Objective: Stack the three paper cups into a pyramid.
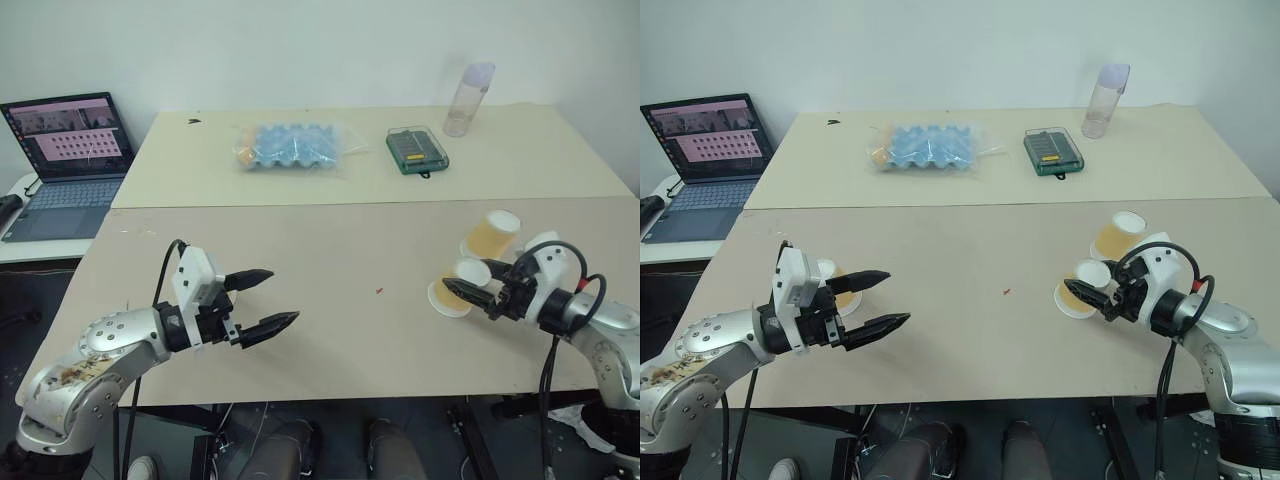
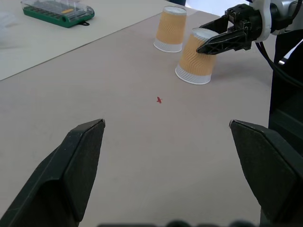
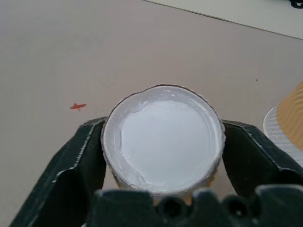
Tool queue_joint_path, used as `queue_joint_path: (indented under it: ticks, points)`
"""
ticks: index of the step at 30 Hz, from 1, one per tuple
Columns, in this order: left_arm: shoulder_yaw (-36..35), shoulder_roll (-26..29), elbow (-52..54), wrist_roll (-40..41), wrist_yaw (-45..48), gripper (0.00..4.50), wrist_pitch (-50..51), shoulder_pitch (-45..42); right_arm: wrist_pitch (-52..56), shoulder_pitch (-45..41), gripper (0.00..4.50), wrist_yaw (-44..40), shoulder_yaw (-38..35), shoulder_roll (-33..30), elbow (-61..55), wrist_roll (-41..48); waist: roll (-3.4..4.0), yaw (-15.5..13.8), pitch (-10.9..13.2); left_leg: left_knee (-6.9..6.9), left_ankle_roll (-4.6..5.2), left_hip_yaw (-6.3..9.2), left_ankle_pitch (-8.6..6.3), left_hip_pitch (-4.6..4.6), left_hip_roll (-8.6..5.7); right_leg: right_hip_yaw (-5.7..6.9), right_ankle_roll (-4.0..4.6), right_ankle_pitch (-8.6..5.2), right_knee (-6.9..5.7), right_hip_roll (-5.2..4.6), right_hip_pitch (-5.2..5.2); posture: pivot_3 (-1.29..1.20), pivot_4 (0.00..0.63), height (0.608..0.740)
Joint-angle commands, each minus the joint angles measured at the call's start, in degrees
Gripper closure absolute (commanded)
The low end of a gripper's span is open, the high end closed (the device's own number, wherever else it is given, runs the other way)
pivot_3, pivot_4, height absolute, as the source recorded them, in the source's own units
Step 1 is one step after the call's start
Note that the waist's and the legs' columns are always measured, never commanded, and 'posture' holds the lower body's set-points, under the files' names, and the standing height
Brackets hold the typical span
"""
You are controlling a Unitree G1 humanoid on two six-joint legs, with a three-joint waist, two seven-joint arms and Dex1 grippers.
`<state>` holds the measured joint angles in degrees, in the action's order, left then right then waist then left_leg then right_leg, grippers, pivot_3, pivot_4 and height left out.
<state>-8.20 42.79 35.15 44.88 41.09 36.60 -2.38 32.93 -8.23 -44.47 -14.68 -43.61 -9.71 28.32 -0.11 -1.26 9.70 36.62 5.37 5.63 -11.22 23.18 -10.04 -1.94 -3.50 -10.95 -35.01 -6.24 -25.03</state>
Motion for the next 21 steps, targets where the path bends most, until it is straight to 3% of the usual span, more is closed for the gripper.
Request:
queue_joint_path:
  ticks: [1,6,11,16,21]
  points:
    - [-1.45,0.33,1.77,0.78,-0.29,0.0,0.14,-0.97,-1.12,-1.43,1.91,0.32,-1.12,0.2,-0.98,0.29,0.0,0.01,0.0,0.0,0.0,0.0,0.0,0.0,0.0,0.0,0.0,0.0,0.0,0.01,0.0,0.0,0.15,0.74]
    - [-1.34,0.61,1.51,0.39,-0.02,0.0,0.05,-1.03,-0.53,-3.12,1.92,1.39,-1.62,0.87,-2.29,1.15,0.0,0.16,0.0,0.0,-0.01,-0.01,0.01,0.0,0.0,-0.01,0.02,0.01,-0.01,0.02,0.0,0.0,0.15,0.74]
    - [-1.34,0.8,0.98,0.29,0.27,0.0,0.1,-1.28,1.86,-11.04,1.92,1.83,0.28,1.5,-5.34,3.75,0.0,0.63,0.0,0.0,-0.03,-0.05,0.02,0.02,0.01,-0.08,0.04,0.03,-0.05,0.03,0.0,0.0,0.15,0.74]
    - [-1.12,0.84,1.05,0.06,0.41,0.0,0.26,-1.59,6.2,-23.11,1.92,-0.51,8.79,3.89,-8.94,6.49,-0.02,0.73,0.0,0.0,-0.09,-0.08,0.05,0.03,0.16,-0.12,0.1,0.07,-0.05,0.03,0.0,0.0,0.15,0.74]
    - [-1.26,0.77,0.85,0.01,0.34,0.0,0.64,-2.24,9.16,-30.32,1.92,-0.7,19.53,8.55,-5.51,2.96,-0.15,0.63,-0.02,0.0,-0.08,-0.07,0.05,0.02,0.18,-0.08,0.15,0.1,-0.02,0.09,-0.13,0.0,0.15,0.74]
